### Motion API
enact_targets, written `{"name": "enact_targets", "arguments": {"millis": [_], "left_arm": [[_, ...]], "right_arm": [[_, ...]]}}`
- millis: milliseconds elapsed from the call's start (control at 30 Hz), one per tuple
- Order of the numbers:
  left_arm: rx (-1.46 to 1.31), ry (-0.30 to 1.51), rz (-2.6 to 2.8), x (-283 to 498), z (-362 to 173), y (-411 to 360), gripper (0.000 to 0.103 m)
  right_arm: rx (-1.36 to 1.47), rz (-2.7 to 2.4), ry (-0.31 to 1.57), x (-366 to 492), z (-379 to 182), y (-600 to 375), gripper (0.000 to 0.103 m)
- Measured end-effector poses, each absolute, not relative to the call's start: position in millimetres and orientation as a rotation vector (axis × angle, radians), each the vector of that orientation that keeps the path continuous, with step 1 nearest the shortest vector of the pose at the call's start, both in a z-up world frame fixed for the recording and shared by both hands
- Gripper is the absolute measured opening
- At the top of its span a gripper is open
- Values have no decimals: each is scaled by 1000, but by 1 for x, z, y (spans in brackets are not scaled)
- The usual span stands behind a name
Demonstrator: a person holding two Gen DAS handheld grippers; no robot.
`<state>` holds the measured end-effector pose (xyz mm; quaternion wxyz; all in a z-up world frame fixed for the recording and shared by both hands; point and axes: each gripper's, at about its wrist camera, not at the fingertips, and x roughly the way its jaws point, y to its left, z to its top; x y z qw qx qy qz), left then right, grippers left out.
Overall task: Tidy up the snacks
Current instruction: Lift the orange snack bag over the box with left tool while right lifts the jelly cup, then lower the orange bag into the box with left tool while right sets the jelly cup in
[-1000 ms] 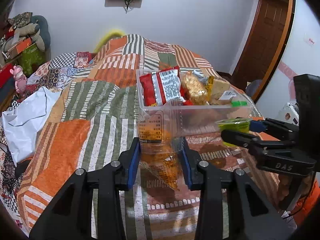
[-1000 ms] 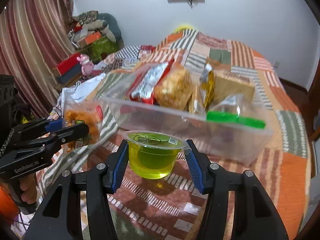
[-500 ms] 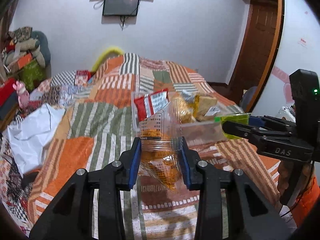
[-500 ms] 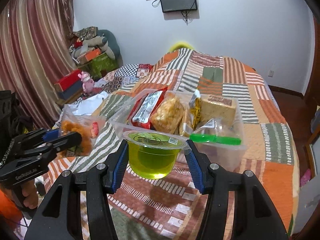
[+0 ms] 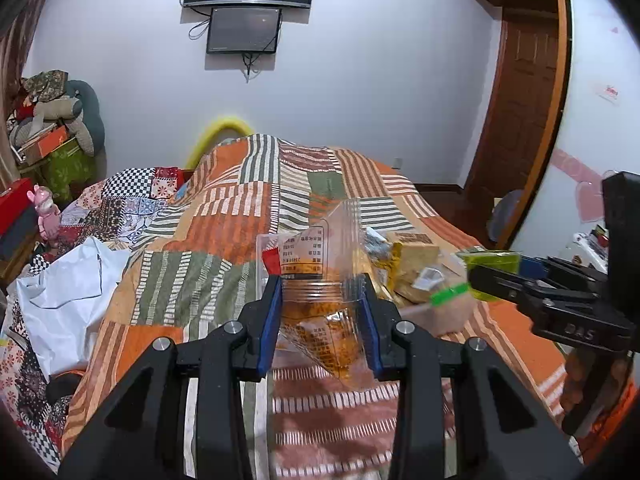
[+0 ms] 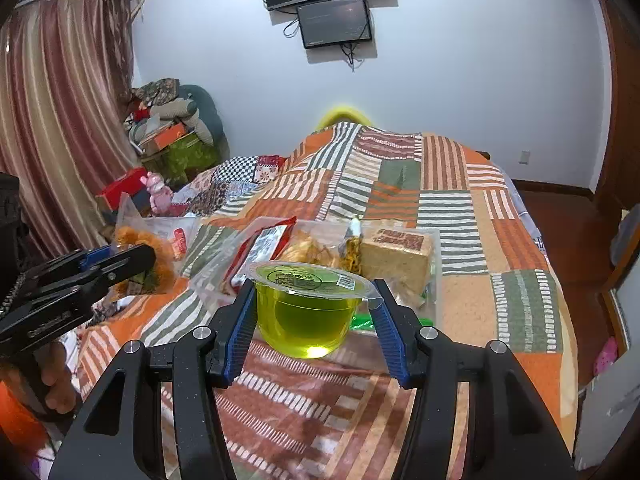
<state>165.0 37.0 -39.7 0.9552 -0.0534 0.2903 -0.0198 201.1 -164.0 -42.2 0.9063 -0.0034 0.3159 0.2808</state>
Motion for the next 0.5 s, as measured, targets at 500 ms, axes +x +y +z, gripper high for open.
{"name": "enact_targets", "arguments": {"millis": [500], "left_arm": [[-49, 643, -26, 229, -81, 21, 36]], "right_arm": [[5, 575, 691, 247, -63, -147, 52]]}}
